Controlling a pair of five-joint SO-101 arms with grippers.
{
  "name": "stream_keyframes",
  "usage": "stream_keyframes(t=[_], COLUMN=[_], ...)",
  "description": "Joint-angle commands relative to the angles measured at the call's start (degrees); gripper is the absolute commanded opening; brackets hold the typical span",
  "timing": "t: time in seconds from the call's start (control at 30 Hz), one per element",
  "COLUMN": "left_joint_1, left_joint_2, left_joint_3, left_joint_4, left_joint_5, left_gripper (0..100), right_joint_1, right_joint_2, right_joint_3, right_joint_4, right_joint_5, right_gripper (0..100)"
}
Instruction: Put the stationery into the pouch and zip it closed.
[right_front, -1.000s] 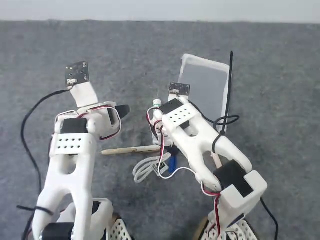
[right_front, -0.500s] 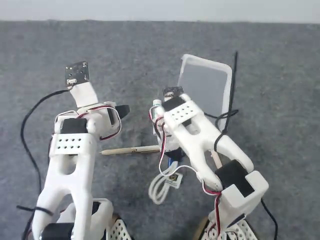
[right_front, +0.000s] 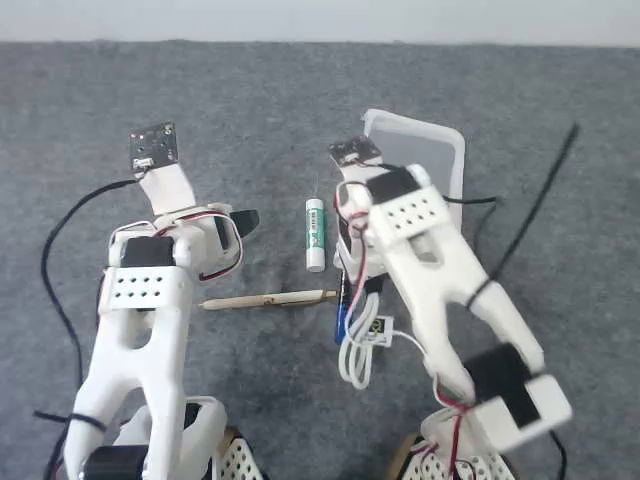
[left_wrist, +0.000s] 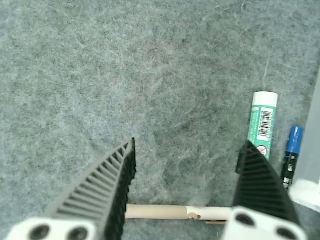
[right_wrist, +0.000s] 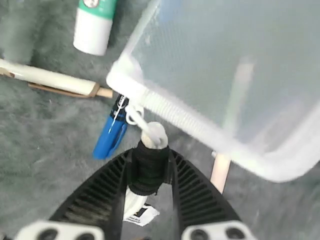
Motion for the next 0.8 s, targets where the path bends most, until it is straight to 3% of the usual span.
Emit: stream_keyframes(t=[0.0, 0.2, 0.43, 0.77], left_joint_1=[1.8, 7.2, 12.5, 19.5], left_joint_2=[-2.9, -3.0, -3.0, -5.5], left_joint_3=[-0.5, -1.0, -4.2, -6.1], left_joint_4=[-0.2, 2.0, 6.9, 6.5], left_joint_5=[-0.1, -2.5, -3.8, -4.4], left_gripper=[31, 31, 31, 31], right_joint_1=[1.0, 2.3, 5.1, 5.2], right_joint_2=[-9.1, -21.3, -33.0, -40.4], right_joint_3=[5.3, 13.5, 22.9, 31.2], right_joint_4=[-7.4, -14.6, -24.6, -31.9], right_joint_5=[5.4, 20.0, 19.1, 19.0], right_gripper=[0.6, 0.6, 0.6, 0.6])
